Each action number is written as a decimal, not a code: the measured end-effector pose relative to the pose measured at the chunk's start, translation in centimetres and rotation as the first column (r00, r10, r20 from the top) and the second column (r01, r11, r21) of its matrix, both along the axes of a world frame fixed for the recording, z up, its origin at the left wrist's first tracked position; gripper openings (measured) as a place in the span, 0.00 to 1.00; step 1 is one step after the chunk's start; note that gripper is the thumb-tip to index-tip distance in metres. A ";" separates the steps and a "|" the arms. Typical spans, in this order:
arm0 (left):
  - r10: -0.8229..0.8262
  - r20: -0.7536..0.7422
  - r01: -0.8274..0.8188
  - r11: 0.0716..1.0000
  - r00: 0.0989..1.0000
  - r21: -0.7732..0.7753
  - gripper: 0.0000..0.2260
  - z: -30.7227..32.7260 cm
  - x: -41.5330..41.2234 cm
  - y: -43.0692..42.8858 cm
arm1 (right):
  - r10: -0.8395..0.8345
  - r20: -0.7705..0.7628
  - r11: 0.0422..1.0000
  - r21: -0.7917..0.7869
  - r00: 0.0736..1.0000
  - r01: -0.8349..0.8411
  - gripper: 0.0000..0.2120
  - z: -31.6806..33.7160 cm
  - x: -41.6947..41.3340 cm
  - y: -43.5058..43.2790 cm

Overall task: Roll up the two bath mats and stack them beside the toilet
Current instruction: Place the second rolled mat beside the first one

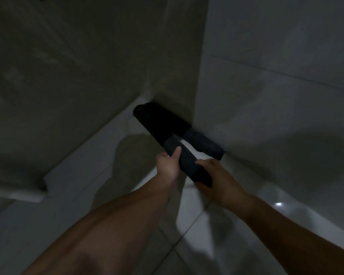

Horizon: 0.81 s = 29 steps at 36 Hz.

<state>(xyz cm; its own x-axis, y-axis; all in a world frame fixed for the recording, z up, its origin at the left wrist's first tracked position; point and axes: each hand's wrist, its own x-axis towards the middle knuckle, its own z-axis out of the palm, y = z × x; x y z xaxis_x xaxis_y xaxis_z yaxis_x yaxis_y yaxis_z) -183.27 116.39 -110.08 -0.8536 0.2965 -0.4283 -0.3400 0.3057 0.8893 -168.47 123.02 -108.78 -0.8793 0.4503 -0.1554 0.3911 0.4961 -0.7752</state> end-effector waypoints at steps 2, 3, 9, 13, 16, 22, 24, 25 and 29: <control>0.033 -0.023 -0.034 0.999 0.999 -0.040 0.14 -0.6 -0.4 0.5 | 0.004 0.040 0.999 0.041 0.999 -0.005 0.25 -0.8 -0.7 0.5; 0.056 -0.033 -0.058 0.996 0.998 -0.062 0.16 -0.8 -0.5 0.7 | 0.015 0.049 0.998 0.063 0.999 -0.018 0.24 -1.1 -1.1 0.7; 0.067 0.037 -0.064 0.995 0.997 -0.076 0.14 -2.8 -0.5 1.7 | 0.055 0.059 0.988 0.140 0.997 -0.063 0.18 -3.6 -3.8 1.8; 0.047 0.031 -0.047 0.999 0.998 -0.012 0.12 -3.8 -0.4 2.4 | 0.048 0.097 0.983 0.174 0.994 -0.064 0.22 -4.5 -4.7 2.1; 0.065 0.004 -0.065 0.998 0.998 0.016 0.10 -3.2 -1.1 3.6 | 0.026 0.057 0.980 0.196 0.998 -0.037 0.23 -5.2 -5.0 2.6; 0.012 -0.100 -0.030 0.983 0.995 -0.180 0.17 -3.1 -3.8 4.9 | 0.143 0.190 0.927 0.318 0.971 -0.199 0.28 -5.7 -5.7 3.0; -0.083 -0.158 0.033 0.954 0.984 -0.299 0.17 -3.4 -3.7 4.9 | 0.163 0.271 0.908 0.336 0.949 -0.252 0.27 -6.5 -6.0 3.1; -0.149 -0.196 0.067 0.926 0.969 -0.371 0.17 -3.4 -3.5 4.8 | 0.165 0.304 0.902 0.338 0.938 -0.268 0.26 -6.7 -5.9 3.0; -0.416 -0.266 0.213 0.802 0.870 -0.558 0.23 -4.2 -2.0 4.1 | 0.108 0.264 0.864 0.452 0.958 -0.222 0.22 -6.9 -5.7 2.8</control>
<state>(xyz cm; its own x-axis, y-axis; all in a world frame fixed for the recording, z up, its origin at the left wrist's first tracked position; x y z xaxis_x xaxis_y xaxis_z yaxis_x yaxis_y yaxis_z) -185.31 120.46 -114.25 -0.8699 0.4091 -0.2755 0.1649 0.7676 0.6193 -174.19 125.81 -115.68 -0.9150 0.3701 -0.1608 0.4033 0.8525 -0.3327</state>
